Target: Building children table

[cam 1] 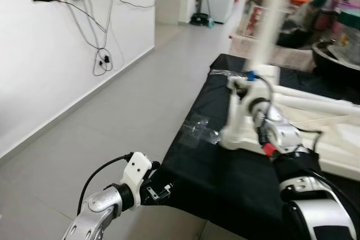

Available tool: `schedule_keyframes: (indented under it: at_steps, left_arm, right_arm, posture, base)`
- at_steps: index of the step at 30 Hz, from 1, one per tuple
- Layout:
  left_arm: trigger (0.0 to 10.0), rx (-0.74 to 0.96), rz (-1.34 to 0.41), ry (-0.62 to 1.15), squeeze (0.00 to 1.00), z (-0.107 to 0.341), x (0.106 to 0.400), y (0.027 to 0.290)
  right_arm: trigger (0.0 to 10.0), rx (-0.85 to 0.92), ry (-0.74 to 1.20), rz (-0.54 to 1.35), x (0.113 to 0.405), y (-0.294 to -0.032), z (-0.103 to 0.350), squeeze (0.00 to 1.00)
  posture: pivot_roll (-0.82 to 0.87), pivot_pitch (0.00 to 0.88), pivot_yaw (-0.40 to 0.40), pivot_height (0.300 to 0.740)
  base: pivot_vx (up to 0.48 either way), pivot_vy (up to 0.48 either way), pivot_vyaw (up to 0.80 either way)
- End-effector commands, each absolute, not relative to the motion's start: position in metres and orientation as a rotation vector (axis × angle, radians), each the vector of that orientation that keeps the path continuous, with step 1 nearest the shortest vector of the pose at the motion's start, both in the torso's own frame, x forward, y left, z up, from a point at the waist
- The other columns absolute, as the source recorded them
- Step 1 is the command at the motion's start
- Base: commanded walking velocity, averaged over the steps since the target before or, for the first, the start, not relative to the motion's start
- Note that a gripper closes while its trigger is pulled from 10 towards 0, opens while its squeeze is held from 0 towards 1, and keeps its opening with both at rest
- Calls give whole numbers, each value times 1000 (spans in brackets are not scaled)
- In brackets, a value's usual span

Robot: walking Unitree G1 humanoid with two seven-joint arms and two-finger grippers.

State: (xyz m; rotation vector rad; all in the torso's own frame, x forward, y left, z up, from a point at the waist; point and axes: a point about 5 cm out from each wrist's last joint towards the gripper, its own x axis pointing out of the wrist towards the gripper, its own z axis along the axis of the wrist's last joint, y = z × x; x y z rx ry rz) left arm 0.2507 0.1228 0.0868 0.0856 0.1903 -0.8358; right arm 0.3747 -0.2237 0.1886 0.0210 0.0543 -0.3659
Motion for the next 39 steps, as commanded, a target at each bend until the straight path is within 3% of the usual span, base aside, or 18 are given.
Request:
schedule_keyframes:
  at_steps: [1,9,10,15,16,20,21,25,28,29,31,33,35,39]
  left_arm:
    - [10000,92,-852,190,0,87,250,120]
    - [10000,91,-854,187,0,87,252,118]
    - [10000,90,-856,186,0,87,252,117]
    - [10000,86,-860,186,0,87,251,116]
    - [10000,87,-859,187,0,87,251,117]
    - [10000,86,-857,187,0,87,251,117]
    - [10000,86,-857,188,0,86,251,117]
    - [10000,84,-858,188,0,86,250,117]
    - [10000,84,-856,189,0,86,250,117]
    - [10000,84,-856,189,0,86,250,117]
    - [10000,85,-856,189,0,86,250,117]
    - [10000,87,-857,189,0,86,250,117]
    - [10000,87,-858,189,0,86,251,117]
    - [10000,90,-859,189,0,86,251,117]
  right_arm:
    - [0,-39,201,-461,363,-234,156,0]
    - [0,-33,165,-579,358,-224,157,0]
    - [9529,-33,164,-606,360,-220,158,0]
    - [10000,-27,139,-582,366,-204,163,0]
    - [10000,7,104,-565,366,-205,167,1000]
    - [10000,29,66,-520,367,-204,174,1000]
    - [10000,45,29,-449,371,-200,182,0]
    - [10000,87,-28,-302,379,-192,196,0]
    - [10000,226,-125,213,383,-163,225,0]
    - [10000,226,-125,213,383,-163,225,0]
    - [10000,256,-145,438,376,-151,233,0]
    - [10000,243,-166,785,351,-142,242,0]
    - [10000,187,-153,963,336,-138,240,0]
    - [10000,97,-108,1034,332,-135,229,0]
  posture:
    - [54,0,-126,740]
    - [47,0,-124,740]
    - [45,0,-124,740]
    - [44,0,-124,740]
    - [44,0,-126,740]
    - [43,0,-127,740]
    - [43,0,-127,740]
    - [43,0,-127,740]
    - [40,0,-126,740]
    - [40,0,-126,740]
    - [40,0,-126,740]
    - [40,0,-126,740]
    - [41,0,-126,740]
    - [43,0,-128,740]
  base:
    - [0,0,0]
    - [0,0,0]
    - [0,0,0]
    - [0,0,0]
    - [0,0,0]
    - [0,0,0]
    - [0,0,0]
    - [0,0,0]
    - [0,0,0]
    - [0,0,0]
    - [0,0,0]
    - [0,0,0]
    - [0,0,0]
    - [0,0,0]
